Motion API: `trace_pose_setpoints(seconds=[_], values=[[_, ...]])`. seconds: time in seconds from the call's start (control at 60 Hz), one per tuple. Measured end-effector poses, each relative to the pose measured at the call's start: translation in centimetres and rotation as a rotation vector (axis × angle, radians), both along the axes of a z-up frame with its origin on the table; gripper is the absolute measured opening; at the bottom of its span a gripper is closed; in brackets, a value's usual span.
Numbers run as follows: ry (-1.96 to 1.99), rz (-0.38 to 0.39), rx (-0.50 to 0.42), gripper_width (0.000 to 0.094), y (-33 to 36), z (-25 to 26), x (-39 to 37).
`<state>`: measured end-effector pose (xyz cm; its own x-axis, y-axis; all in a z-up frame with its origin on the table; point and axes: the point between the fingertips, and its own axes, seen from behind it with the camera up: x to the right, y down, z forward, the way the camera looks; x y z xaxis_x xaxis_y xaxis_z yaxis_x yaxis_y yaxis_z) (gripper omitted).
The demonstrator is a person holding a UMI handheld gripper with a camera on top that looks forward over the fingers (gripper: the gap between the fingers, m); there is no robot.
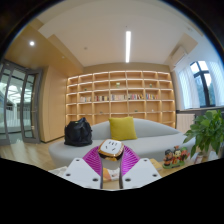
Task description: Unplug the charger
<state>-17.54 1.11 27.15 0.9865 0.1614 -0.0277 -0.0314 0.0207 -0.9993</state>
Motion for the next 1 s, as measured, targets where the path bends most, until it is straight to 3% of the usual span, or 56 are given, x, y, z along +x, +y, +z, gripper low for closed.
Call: trace_pose_setpoints(seconds=[0.067, 0.15, 0.35, 0.467, 0.6, 0.733, 0.9, 1.0], values=[[0.016, 0.007, 0.033, 0.0204, 0.0, 3.2, 1.9], [-0.018, -0.033, 0.009, 0.0203, 0.8, 2.3, 4.7], [-0.011, -0.126, -0.355, 0.0261, 1.4, -14.7, 12.3], [-0.02, -0.134, -0.487, 0.0339, 0.9, -21.5, 13.8], [-0.011, -0.16, -0.522, 0.0412, 0.9, -24.1, 15.2], [-0.017, -0.193, -0.513, 0.0507, 0.7, -23.7, 17.1], [-0.037, -0.227, -0.529, 0.0762, -1.4, -22.8, 19.4], [-0.071, -0.23, -0.522, 0.084, -4.0, -21.5, 20.2]])
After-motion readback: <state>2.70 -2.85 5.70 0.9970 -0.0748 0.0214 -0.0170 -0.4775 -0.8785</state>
